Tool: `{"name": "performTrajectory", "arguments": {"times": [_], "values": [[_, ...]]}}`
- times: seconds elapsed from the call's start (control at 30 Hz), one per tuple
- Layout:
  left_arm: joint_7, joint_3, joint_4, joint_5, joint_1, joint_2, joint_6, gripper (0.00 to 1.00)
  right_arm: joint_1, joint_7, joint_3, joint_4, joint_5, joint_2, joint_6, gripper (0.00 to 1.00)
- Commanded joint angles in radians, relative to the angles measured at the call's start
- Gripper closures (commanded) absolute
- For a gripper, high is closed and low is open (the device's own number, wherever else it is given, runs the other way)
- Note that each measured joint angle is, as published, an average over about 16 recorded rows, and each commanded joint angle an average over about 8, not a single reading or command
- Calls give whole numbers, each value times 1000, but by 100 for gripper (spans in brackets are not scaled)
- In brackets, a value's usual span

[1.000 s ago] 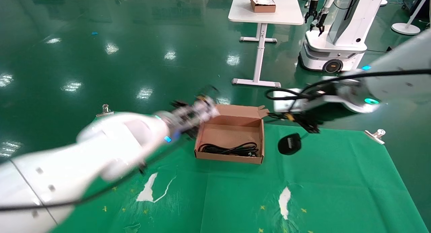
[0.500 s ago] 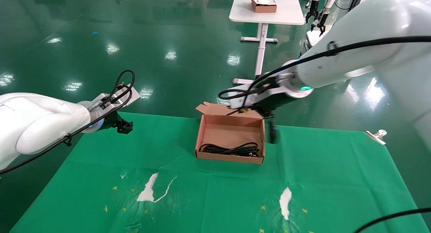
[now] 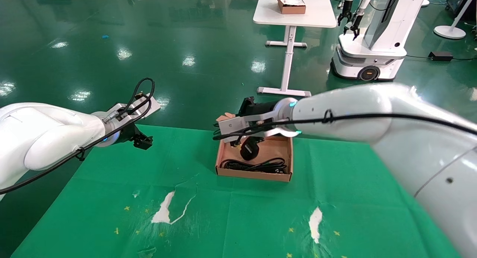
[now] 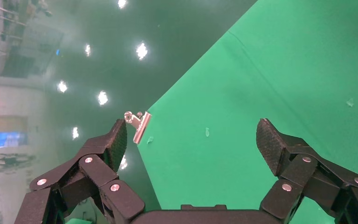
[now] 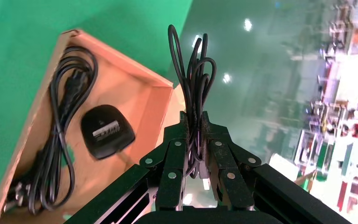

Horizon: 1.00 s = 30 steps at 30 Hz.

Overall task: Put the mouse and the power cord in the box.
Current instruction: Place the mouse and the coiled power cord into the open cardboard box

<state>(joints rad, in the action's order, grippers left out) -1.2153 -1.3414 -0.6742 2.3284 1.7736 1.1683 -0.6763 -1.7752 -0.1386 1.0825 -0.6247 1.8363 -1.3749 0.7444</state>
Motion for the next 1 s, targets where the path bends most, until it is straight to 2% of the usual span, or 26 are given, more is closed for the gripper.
{"name": "performTrajectory", "arguments": {"times": [0.03,0.17,0.2,1.0], "values": [[3,0,3,-2,0,1,1,0,20,3,28,9,-28,1,-59,51],[4,0,6,-5,1,0,0,0,35,21,44,44,-62,-1,-98,3],[4,0,6,-6,1,0,0,0,37,22,46,48,-67,-2,-103,0],[4,1,3,-3,0,2,2,0,33,16,27,18,-54,10,-66,0]]}}
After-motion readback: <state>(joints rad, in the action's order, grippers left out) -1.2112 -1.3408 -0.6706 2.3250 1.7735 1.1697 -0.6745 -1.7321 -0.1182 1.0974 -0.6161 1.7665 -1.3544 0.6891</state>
